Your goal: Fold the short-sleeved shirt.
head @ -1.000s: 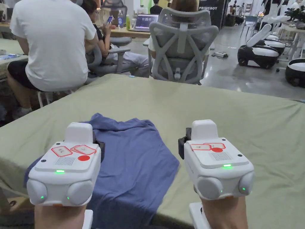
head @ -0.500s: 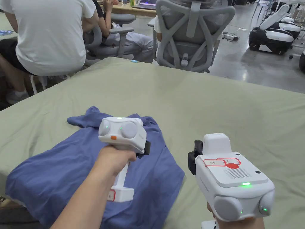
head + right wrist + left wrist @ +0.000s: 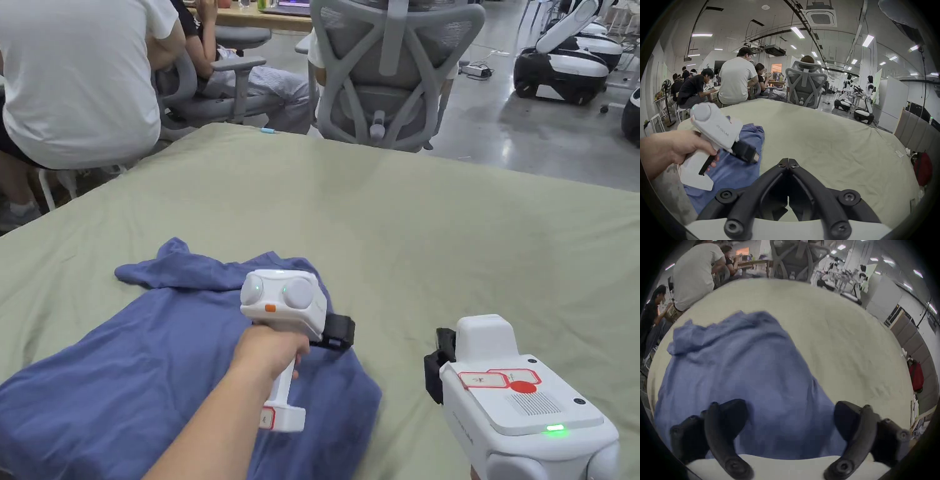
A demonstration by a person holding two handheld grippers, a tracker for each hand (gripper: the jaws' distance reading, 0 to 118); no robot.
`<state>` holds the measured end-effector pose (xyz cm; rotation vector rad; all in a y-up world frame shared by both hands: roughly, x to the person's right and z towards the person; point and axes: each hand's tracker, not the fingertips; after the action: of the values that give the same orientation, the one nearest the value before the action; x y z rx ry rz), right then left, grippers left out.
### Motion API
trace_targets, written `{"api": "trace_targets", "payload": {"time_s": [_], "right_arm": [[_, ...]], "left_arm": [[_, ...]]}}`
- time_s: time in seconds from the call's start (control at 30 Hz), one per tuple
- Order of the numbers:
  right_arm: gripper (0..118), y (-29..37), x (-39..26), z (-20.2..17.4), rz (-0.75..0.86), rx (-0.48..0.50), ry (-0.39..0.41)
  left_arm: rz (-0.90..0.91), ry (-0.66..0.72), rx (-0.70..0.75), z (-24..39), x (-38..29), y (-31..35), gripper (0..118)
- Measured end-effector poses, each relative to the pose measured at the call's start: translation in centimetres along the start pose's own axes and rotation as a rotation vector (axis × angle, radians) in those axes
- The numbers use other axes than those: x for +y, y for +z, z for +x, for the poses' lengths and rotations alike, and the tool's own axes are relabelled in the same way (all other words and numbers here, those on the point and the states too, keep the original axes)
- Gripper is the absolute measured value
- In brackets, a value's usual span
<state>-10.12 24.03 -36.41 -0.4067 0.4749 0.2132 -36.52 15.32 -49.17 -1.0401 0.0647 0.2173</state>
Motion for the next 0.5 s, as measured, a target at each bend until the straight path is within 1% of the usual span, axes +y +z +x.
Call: {"api": "trace_targets", "payload": {"time_s": [0.03, 0.07, 0.1, 0.13, 0.17, 0.2, 0.23, 0.27, 0.3, 0.37, 0.43, 0.5], "right_arm": [[0, 0.0, -0.1, 0.4, -0.002, -0.002, -0.004], [0, 0.1, -0.1, 0.7, -0.003, -0.004, -0.009], [0, 0.1, -0.1, 1.0, -0.003, -0.008, -0.013], [0, 0.3, -0.1, 1.4, -0.003, -0.012, -0.016], [0, 0.5, -0.1, 1.8, 0.001, -0.016, -0.02], [0, 0.8, -0.1, 2.4, 0.006, -0.021, -0.03], [0, 1.1, 0.0, 2.8, 0.008, -0.027, -0.043], [0, 1.5, 0.0, 3.4, 0.012, -0.03, -0.054], [0, 2.1, 0.0, 4.1, 0.018, -0.037, -0.062], [0, 3.2, 0.1, 5.3, 0.03, -0.056, -0.073], [0, 4.5, 0.1, 7.0, 0.038, -0.077, -0.082], [0, 5.9, 0.0, 8.7, 0.049, -0.113, -0.093]], "left_arm": [[-0.049, -0.028, 0.002, 0.2, -0.7, -0.8, 89], [-0.065, -0.095, 0.053, 0.5, -1.3, -1.3, 84], [0.015, -0.195, 0.09, 0.7, -1.8, -0.7, 79], [-0.006, -0.117, 0.061, 0.6, -1.4, 0.1, 52], [0.017, -0.057, 0.072, 0.4, -1.1, 1.0, 13], [0.047, -0.051, 0.074, 0.2, -1.0, 1.6, 4], [0.052, -0.062, 0.096, -0.1, -1.1, 1.8, 4], [0.028, -0.012, 0.018, -0.4, -1.1, 1.8, 4], [0.017, 0.004, 0.02, -0.6, -0.9, 2.1, 4], [0.082, -0.024, 0.025, 0.9, -0.3, 4.2, 4], [0.138, -0.06, 0.016, 3.5, 0.6, 6.6, 4], [0.168, -0.131, -0.006, 6.8, 1.3, 8.2, 4]]}}
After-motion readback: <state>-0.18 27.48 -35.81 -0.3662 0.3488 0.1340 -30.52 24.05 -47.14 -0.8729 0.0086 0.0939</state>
